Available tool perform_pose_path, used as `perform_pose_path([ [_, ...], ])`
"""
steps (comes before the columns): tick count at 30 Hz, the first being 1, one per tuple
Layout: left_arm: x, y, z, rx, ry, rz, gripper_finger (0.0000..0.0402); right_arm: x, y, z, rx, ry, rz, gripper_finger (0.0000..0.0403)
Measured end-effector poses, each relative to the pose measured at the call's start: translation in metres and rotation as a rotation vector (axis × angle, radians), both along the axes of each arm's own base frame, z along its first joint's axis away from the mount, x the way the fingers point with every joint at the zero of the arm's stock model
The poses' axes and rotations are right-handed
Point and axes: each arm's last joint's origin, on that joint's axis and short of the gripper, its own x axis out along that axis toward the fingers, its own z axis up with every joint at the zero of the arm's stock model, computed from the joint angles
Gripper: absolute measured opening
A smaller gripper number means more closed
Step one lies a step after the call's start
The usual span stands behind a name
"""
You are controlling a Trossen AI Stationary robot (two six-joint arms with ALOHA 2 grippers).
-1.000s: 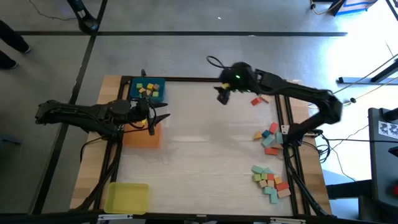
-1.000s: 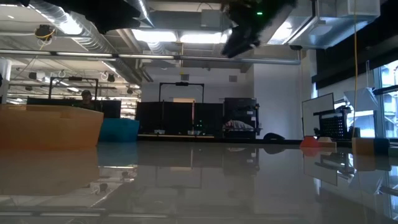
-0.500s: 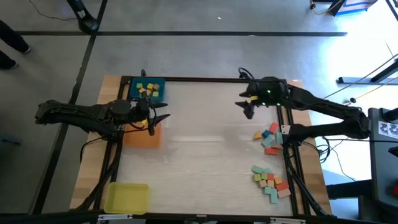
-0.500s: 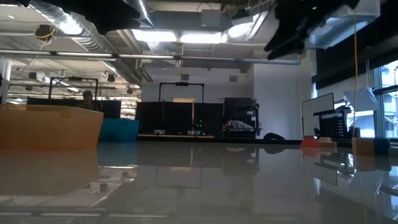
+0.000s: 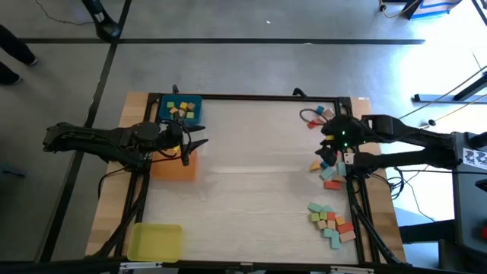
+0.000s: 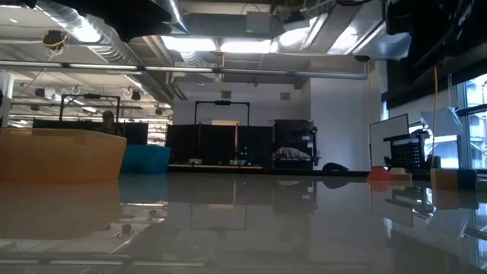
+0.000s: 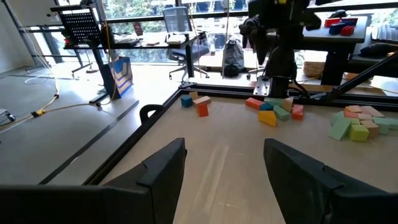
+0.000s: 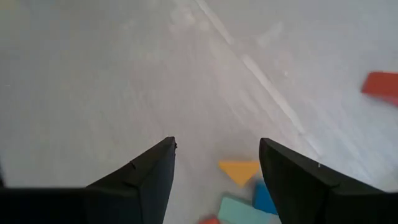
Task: Sort blocks by size
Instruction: Put the blue cube block into the blue bin
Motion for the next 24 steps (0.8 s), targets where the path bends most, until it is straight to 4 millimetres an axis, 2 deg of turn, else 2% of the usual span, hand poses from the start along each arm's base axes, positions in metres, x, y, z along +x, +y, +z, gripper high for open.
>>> perform_pose_path([
  [6,0.0,0.0,0.0,-0.006,-0.004,0.001,0.0205,0.013,0.016,-0.009,-0.039,0.091,0.009,0.023],
  [11,0.0,0.0,0.0,-0.009,-0.001,0.002,0.0205,0.025,0.023,-0.026,-0.058,0.289,-0.028,0.023],
  [17,0.0,0.0,-0.001,-0.008,0.004,0.002,0.0205,0.038,0.021,-0.049,-0.11,0.566,-0.099,0.023],
  [22,0.0,0.0,-0.001,-0.005,0.011,0.001,0.0205,0.05,0.021,-0.063,-0.112,0.656,-0.147,0.023],
  [24,0.0,0.0,-0.001,0.002,0.015,0.0,0.0205,0.049,0.018,-0.072,-0.105,0.687,-0.166,0.023],
])
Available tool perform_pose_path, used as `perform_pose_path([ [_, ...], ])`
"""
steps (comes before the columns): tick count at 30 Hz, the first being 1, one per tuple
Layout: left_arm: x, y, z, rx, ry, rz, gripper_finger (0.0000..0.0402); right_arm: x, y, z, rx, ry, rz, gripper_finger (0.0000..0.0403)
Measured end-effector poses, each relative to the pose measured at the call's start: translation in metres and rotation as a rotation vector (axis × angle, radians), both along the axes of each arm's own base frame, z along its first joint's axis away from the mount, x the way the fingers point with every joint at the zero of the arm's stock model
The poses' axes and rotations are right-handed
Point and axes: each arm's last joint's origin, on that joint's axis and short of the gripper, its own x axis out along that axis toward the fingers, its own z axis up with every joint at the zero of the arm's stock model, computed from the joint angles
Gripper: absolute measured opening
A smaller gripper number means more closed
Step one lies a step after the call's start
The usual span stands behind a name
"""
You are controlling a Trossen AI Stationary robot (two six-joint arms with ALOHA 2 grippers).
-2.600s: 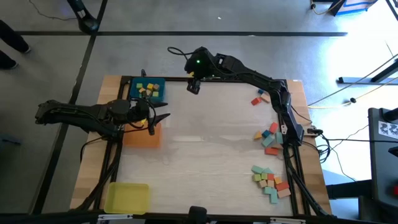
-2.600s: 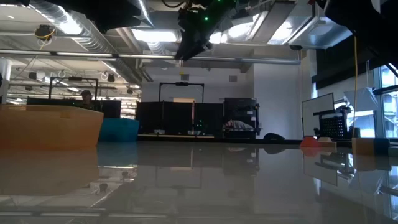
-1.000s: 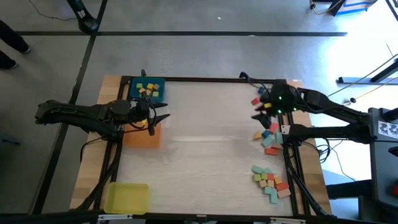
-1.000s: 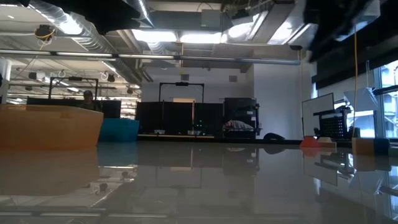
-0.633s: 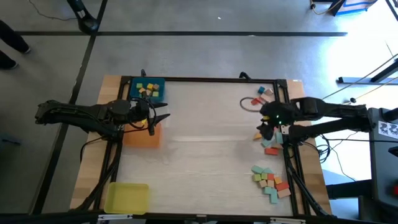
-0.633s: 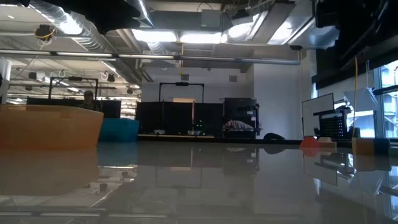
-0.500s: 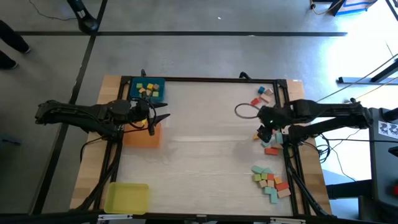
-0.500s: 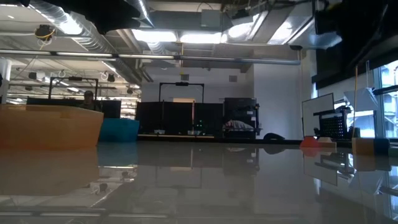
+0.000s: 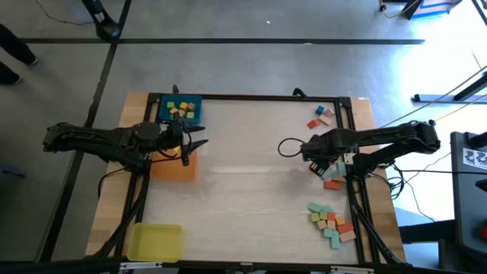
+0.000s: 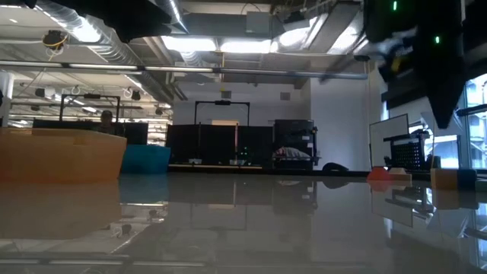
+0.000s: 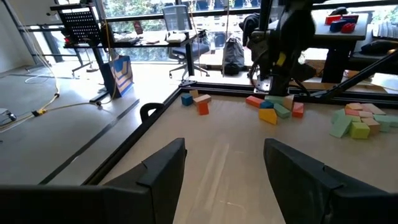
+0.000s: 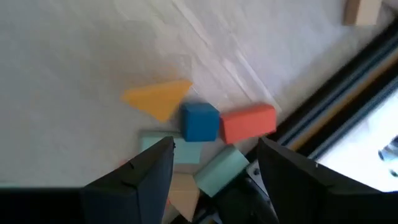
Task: Sort blocks by size
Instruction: Put the blue cube block into the blue bin
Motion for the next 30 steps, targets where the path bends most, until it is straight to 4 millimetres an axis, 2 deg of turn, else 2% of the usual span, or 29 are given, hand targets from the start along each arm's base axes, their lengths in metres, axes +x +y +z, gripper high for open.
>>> perform_pose_path([
  [7,0.0,0.0,0.0,0.008,0.005,-0.001,0.0205,-0.016,-0.016,-0.04,0.096,0.044,-0.112,0.023],
  [12,0.0,0.0,0.0,0.008,0.005,-0.001,0.0205,-0.019,-0.024,-0.058,0.113,0.01,-0.124,0.023],
  [17,0.0,0.0,0.0,0.008,0.004,-0.001,0.0205,-0.023,-0.029,-0.069,0.123,-0.002,-0.157,0.023],
  [25,0.0,0.0,0.0,0.008,0.003,-0.001,0.0205,-0.028,-0.027,-0.085,0.165,-0.013,-0.145,0.0228],
  [30,0.0,0.0,0.0,0.008,0.003,-0.001,0.0205,-0.029,-0.027,-0.086,0.155,-0.006,-0.147,0.0193],
])
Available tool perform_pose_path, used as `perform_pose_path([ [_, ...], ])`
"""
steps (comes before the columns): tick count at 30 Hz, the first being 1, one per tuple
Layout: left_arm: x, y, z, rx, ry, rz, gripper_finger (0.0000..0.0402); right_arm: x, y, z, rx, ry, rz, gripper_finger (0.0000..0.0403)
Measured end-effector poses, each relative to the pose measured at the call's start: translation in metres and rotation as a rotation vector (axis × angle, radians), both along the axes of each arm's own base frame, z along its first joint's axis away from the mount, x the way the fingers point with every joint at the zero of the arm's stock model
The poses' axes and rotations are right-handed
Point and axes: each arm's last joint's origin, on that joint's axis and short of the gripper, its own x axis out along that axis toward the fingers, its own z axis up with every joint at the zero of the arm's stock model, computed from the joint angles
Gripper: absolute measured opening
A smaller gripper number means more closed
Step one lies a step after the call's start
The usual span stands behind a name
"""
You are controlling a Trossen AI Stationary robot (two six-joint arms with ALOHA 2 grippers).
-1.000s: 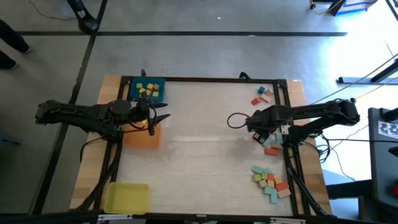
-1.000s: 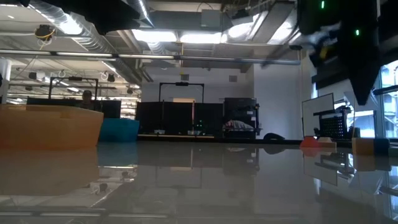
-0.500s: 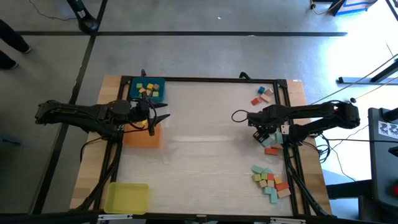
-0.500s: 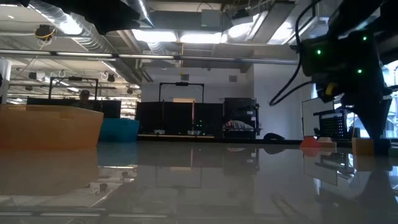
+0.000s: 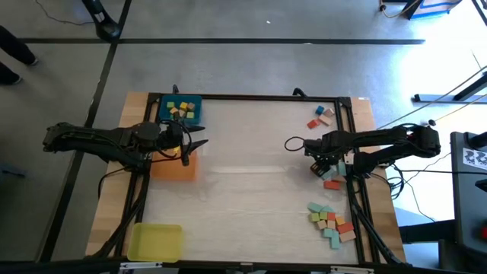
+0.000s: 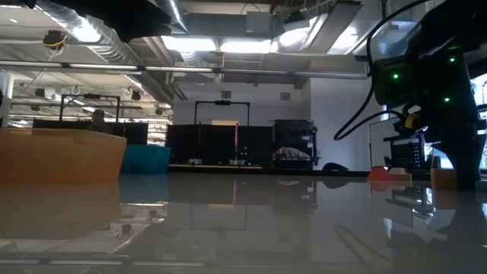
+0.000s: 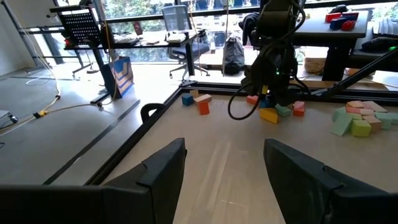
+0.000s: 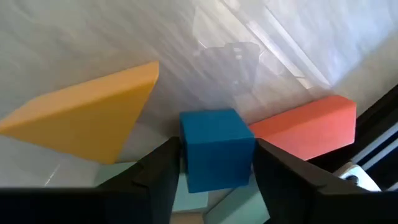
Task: Sort blocks by size
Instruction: Put the blue cube block into the blue bin
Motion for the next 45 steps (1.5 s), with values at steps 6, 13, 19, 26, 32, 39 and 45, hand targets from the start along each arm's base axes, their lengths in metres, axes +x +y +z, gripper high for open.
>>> perform_pose_path([
  [6,0.0,0.0,0.0,0.006,0.002,-0.001,0.0205,-0.001,0.0,0.0,-0.008,0.008,0.037,0.0134],
  [13,0.0,0.0,0.0,0.006,0.003,-0.001,0.0205,0.001,0.0,0.006,-0.011,0.009,0.036,0.0146],
  [19,0.0,0.0,0.0,0.006,0.003,-0.001,0.0205,0.017,-0.004,0.035,-0.045,-0.045,0.065,0.0134],
  [26,0.0,0.0,0.0,0.006,0.003,-0.001,0.0205,0.046,-0.011,0.075,-0.133,-0.233,0.145,0.0145],
  [32,0.0,0.0,0.0,0.002,0.001,-0.001,0.0205,0.078,-0.017,0.094,-0.236,-0.55,0.271,0.0138],
  [39,0.0,0.0,0.0,-0.001,-0.002,0.0,0.0205,0.117,-0.025,0.101,-0.381,-0.835,0.393,0.0144],
  [45,0.0,0.0,0.001,-0.001,-0.015,0.0,0.0205,0.151,-0.031,0.088,-0.477,-0.954,0.472,0.0145],
])
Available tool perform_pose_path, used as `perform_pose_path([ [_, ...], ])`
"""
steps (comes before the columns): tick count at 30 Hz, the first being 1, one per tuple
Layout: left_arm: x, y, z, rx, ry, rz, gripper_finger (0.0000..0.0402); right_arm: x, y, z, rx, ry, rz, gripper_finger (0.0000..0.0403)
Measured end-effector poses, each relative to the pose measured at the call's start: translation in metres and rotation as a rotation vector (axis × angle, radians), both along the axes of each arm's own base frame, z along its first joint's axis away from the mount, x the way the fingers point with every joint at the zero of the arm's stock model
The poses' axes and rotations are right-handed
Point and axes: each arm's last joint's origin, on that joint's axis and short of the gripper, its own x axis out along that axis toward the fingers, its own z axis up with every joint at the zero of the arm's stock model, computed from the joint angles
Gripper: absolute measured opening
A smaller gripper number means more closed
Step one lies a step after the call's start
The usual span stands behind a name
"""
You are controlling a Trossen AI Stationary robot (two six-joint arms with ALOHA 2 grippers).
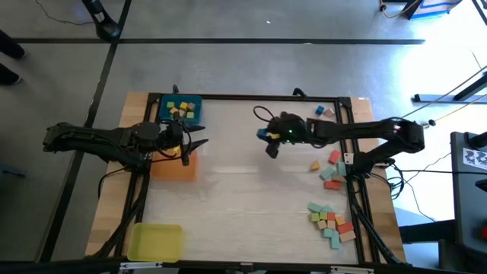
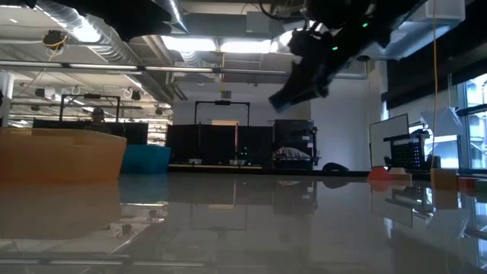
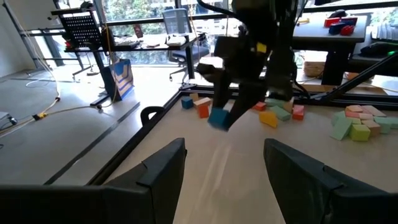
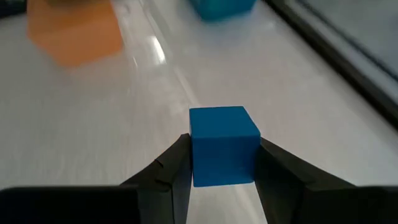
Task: Sort blocks by size
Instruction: Put the blue cube block into the blue bin
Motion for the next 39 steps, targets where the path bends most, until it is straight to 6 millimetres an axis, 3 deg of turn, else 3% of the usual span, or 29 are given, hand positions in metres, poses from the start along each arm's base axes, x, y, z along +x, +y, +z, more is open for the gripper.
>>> perform_pose_path([
  [11,0.0,0.0,0.002,-0.001,-0.02,0.0,0.0205,0.041,-0.037,-0.017,-0.04,-0.327,0.05,0.0146],
  [18,0.0,0.0,0.002,0.003,-0.019,-0.001,0.0205,0.064,-0.063,-0.022,-0.017,-0.379,0.041,0.0146],
  [26,0.0,0.0,0.003,-0.011,-0.032,0.008,0.0205,0.116,-0.082,-0.018,0.006,-0.333,0.086,0.0147],
  [33,-0.004,0.0,0.009,-0.022,-0.086,0.009,0.0205,0.163,-0.117,-0.008,-0.038,-0.433,0.026,0.0147],
  [39,-0.009,0.002,0.018,-0.002,-0.168,0.016,0.0205,0.198,-0.138,-0.018,-0.069,-0.477,0.045,0.0147],
])
